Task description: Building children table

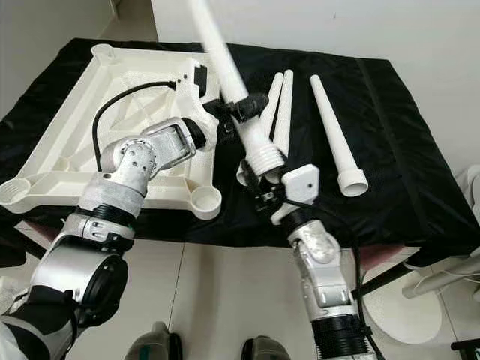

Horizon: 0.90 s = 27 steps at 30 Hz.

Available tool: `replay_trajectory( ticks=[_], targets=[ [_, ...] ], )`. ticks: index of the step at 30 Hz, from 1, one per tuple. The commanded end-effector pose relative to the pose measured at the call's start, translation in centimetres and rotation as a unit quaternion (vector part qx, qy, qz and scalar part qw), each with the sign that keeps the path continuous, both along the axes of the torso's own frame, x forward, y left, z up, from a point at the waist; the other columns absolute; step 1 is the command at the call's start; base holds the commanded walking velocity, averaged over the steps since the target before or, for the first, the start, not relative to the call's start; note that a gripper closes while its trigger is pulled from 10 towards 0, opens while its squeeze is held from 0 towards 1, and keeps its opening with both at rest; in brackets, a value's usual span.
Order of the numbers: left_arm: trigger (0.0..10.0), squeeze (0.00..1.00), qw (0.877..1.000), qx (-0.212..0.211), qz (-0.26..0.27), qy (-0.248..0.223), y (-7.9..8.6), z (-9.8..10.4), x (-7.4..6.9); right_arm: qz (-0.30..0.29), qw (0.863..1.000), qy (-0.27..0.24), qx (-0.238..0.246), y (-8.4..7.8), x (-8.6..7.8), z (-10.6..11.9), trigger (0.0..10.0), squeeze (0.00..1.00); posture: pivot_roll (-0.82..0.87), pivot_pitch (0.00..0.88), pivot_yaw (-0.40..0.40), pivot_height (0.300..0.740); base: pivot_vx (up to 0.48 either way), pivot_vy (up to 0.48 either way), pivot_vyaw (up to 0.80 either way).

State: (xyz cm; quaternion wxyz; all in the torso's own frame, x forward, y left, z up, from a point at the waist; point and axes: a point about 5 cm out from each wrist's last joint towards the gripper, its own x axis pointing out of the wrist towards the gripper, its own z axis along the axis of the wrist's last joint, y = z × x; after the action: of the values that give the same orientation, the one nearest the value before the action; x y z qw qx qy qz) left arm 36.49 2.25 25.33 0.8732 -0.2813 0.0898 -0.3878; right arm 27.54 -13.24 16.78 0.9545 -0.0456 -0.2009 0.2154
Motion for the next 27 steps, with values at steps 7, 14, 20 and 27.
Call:
replay_trajectory(
  ticks=[7, 14, 20, 27],
  targets=[
    [10.0, 0.00, 0.991, -0.098, -0.088, 0.012, 0.4, 2.3, 0.6, 0.021, 0.999, -0.016, -0.042, 0.5, -0.9, -0.7, 10.0, 0.00, -0.02, 0.000, 0.009, 0.740, 0.000, 0.000, 0.00],
    [10.0, 0.00, 0.989, -0.127, -0.068, 0.035, 1.7, 3.2, 1.8, 0.027, 0.998, -0.013, -0.063, 0.4, -1.9, -1.8, 10.0, 0.00, -0.01, 0.000, 0.011, 0.740, 0.000, 0.000, 0.00],
    [0.0, 0.00, 0.989, -0.131, -0.039, 0.060, 2.8, 3.1, 2.8, 0.031, 0.997, -0.007, -0.075, 0.3, -2.6, -2.5, 10.0, 0.00, -0.03, 0.000, 0.025, 0.740, 0.000, 0.000, 0.00],
    [0.0, 0.00, 0.981, -0.164, -0.059, 0.081, 2.7, 3.2, 2.7, 0.029, 0.997, -0.007, -0.076, 0.3, -2.6, -2.8, 10.0, 0.00, -0.02, 0.000, 0.023, 0.740, 0.000, 0.000, 0.00]
  ],
)
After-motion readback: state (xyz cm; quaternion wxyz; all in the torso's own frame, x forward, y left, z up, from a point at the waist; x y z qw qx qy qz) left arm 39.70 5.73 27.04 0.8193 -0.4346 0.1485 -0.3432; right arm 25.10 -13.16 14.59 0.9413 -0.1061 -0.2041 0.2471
